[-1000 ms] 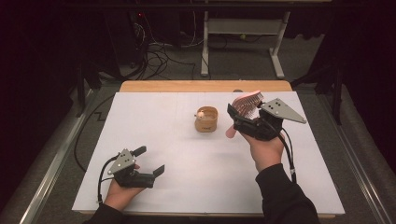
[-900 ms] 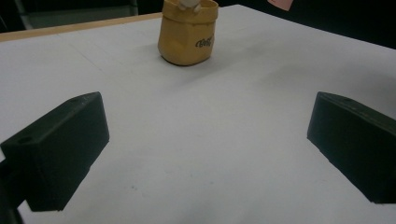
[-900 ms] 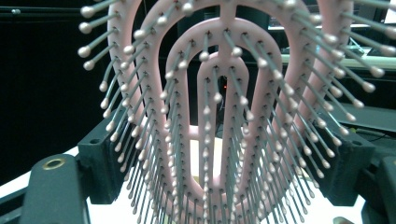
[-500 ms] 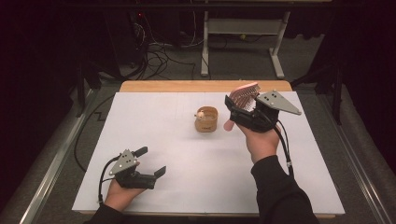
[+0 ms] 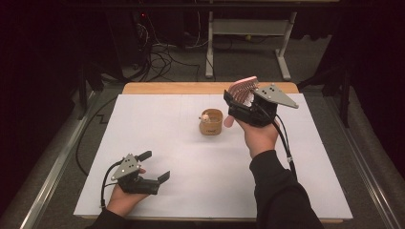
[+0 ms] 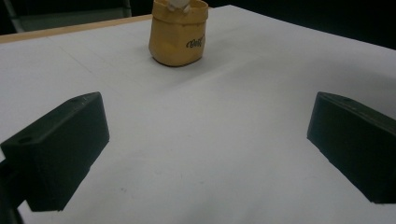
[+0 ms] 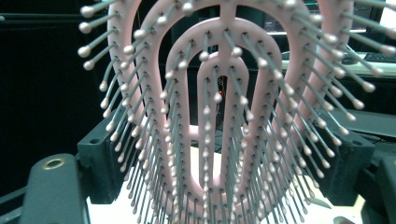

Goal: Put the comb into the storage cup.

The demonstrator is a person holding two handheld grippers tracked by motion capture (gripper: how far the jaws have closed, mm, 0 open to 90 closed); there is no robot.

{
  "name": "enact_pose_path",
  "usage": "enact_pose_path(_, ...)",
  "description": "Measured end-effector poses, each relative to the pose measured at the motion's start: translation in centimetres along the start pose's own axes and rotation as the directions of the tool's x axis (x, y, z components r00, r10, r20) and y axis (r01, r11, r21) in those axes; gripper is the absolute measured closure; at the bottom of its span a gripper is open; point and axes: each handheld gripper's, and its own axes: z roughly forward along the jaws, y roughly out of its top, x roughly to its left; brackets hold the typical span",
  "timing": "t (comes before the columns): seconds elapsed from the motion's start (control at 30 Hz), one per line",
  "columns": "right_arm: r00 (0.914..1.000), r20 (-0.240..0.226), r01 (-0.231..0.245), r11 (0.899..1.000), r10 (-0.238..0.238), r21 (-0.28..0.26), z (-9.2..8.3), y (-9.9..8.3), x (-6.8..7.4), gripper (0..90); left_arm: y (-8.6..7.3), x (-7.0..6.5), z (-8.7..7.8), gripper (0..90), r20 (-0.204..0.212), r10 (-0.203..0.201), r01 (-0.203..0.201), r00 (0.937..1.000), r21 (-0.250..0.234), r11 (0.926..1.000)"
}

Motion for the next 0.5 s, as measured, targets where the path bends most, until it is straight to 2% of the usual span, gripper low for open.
enact_pose_path(0.3,1.0000,-0.004,0.001,1.000,-0.001,-0.007,1.4,0.4,0.1,20.1,0.1,0.1,0.1,0.0,-0.015,0.008,-0.008,0.9999,-0.016,0.9998)
enact_pose_path(0.5,0.9999,-0.010,0.003,1.000,-0.003,-0.010,2.3,0.7,0.7,20.1,0.0,0.1,0.1,0.0,-0.007,0.011,-0.011,0.9999,-0.012,0.9999)
